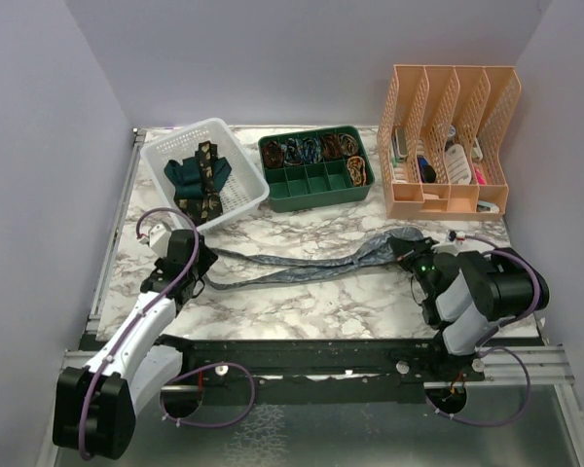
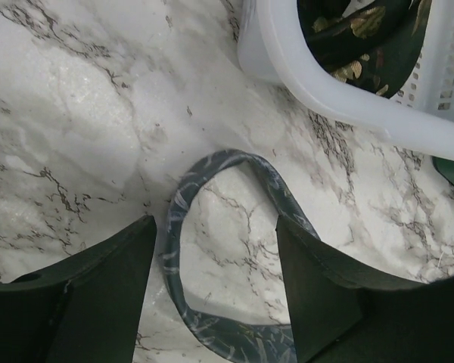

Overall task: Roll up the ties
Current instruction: Flatten out the tie at the center of the board.

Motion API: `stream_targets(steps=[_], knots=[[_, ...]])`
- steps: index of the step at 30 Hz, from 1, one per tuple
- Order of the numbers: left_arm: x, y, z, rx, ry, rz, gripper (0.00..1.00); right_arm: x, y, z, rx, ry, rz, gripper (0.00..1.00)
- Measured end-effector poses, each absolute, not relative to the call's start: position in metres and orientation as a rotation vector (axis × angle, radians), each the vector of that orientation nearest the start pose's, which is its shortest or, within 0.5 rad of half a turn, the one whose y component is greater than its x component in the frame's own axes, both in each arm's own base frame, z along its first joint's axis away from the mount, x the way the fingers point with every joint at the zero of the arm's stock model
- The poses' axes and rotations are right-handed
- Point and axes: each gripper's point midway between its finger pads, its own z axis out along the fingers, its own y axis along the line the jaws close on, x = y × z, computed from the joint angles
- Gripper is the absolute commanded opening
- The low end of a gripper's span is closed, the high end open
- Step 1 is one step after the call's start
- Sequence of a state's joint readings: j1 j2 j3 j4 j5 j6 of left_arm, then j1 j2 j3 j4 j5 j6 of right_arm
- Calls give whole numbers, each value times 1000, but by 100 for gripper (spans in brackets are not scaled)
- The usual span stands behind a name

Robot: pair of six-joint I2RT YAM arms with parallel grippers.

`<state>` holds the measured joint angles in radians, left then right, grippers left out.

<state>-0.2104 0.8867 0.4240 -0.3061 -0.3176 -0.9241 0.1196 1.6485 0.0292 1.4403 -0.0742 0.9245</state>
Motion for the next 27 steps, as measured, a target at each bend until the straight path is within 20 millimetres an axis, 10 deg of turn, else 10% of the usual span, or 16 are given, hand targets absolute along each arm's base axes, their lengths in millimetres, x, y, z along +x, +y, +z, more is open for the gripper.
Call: stream_targets(steps=[10,16,27], knots=[[261,-21,51,-893,2167,-76,63,333,91,96,538,1623,889,5],[266,-21,47,-819,2192,-57,53,331,92,99,487,1629,884,44],[268,-24,25,-741,2293,-16,0,323,72,116,531,1740,868,73]])
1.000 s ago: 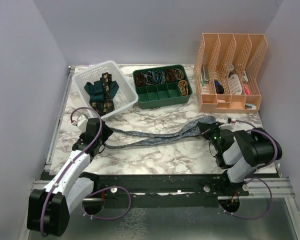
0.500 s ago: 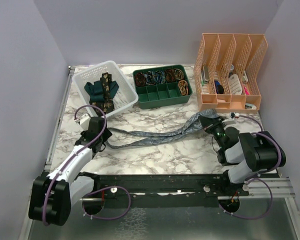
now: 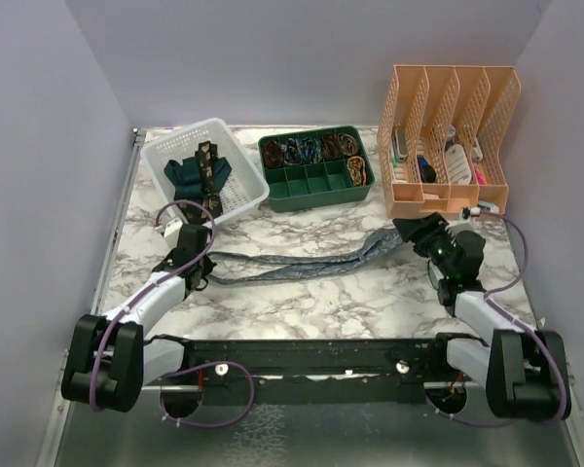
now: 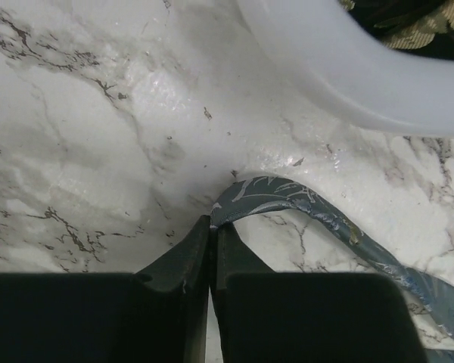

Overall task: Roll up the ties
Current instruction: Flatten out the tie at the center of the board.

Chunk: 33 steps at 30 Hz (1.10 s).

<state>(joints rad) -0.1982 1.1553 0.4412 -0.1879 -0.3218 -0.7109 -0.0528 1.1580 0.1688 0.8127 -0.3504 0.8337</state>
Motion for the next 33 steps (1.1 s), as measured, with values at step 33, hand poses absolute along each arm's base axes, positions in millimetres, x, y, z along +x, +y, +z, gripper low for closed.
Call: stream_targets(steps=[33], knots=[[274,-30,89,-701,1988,-234,0,249,-39,27,1262,2322,148,82]])
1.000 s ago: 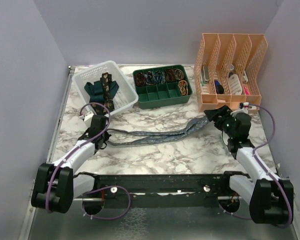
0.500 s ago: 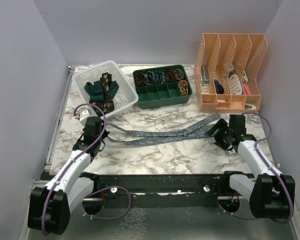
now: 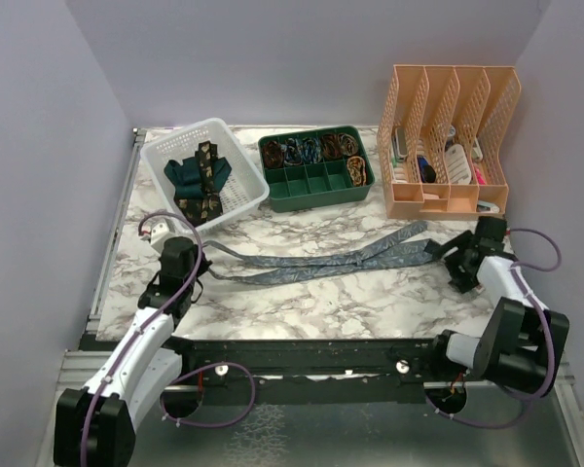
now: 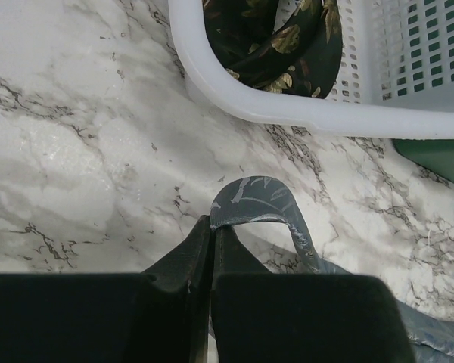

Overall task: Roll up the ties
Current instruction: Flatten out the tie at the center of the board.

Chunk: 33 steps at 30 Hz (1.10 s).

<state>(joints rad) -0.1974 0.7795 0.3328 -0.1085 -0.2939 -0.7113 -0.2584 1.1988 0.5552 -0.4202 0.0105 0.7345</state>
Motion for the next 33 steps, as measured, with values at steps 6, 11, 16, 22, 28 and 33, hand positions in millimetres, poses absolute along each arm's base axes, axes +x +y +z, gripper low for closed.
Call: stream_targets(steps=[6,11,16,22,28,33], knots=[[269,-32,86,-732,1974,-270,23,253,-86,31,1355,2270,201,74],[260,-28,84,-784,1987,-262,47,271,-53,63,1118,2251,456,75],[254,-21,94,-850,1989,-222,56,287,-18,119,785,2177,621,73],[253,-22,108,-889,1983,-242,59,302,85,160,242,2193,832,68],[246,-29,96,-917,2046,-268,61,284,217,151,-346,2204,972,69],[238,-35,76,-946,2125,-272,56,272,292,116,-729,2112,994,67]])
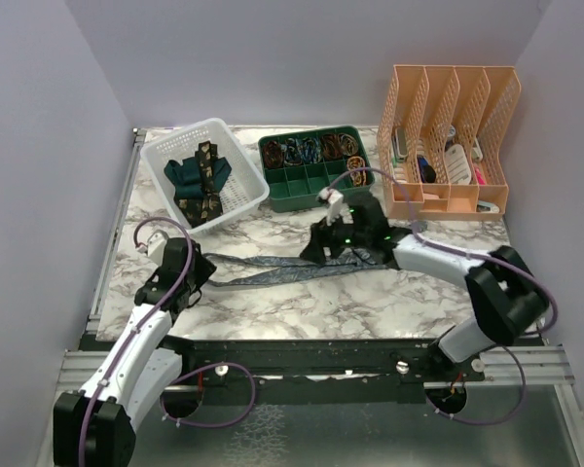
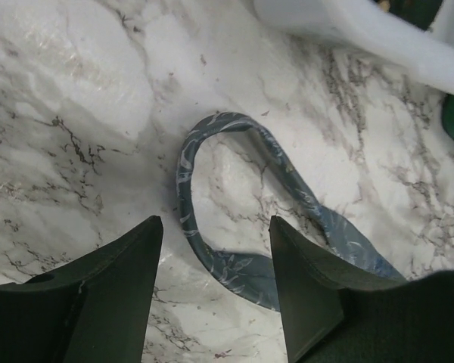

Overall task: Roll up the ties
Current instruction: Flatten out the tie at the center of the board.

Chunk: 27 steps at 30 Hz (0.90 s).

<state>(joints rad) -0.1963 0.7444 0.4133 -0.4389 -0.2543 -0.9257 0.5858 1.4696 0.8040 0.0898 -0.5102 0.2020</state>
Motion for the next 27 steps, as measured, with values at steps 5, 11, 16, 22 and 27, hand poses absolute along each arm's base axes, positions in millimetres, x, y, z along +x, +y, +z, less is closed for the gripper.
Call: stream_targets(steps=[5,11,16,22,27], knots=[[227,-36,51,-981,2203,-235,52,269,361,91,-1015,1975,929,66],[227,-37,43,-985,2219,-237,36,263,425,86,-1175,1774,897,62],[228,-38,40,-989,2222,-236,29,275,461,76,-1239,1687,847,62],[227,-38,31,-1001,2221,-240,22,276,485,52,-1304,1634,772,54],[229,-39,31,-999,2209,-250,17,277,487,40,-1330,1625,716,31]])
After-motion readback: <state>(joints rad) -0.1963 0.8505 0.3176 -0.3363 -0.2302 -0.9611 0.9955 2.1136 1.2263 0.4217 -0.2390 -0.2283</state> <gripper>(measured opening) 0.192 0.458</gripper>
